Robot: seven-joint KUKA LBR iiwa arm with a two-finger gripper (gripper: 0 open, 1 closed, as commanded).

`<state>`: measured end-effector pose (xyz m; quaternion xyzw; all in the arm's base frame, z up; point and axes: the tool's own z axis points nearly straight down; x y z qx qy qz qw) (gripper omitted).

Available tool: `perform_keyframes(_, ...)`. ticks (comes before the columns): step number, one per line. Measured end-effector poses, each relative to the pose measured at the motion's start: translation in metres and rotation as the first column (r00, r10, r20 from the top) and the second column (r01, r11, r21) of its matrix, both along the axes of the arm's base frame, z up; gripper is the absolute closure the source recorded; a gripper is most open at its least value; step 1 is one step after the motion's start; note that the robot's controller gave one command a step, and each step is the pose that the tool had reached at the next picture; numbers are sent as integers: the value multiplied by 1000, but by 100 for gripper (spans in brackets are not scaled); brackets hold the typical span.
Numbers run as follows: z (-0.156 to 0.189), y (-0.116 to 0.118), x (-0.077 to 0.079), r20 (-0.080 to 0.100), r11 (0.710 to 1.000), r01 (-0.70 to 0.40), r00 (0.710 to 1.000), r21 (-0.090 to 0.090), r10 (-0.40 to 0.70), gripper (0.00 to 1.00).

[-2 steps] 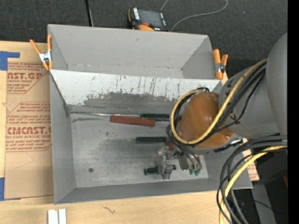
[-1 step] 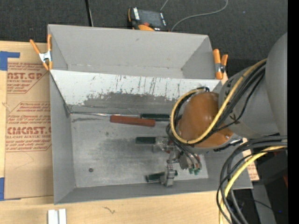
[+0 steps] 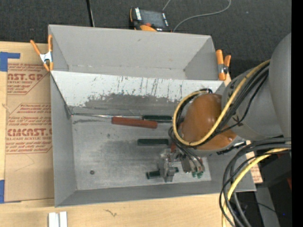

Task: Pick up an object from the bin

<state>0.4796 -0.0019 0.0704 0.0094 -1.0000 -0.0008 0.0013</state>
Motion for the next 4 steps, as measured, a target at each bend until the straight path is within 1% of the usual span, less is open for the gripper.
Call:
perform_keyframes(1, 0, 0, 2, 10, 1000, 2, 1000, 0, -2, 0)
perform_keyframes(2, -1, 0, 0, -1, 1000, 0, 1000, 0, 0, 100)
perform_keyframes(3, 0, 0, 2, 10, 1000, 1, 1000, 1, -1, 0)
perform_keyframes(4, 0, 0, 1, 3, 1000, 0, 1000, 0, 0, 100)
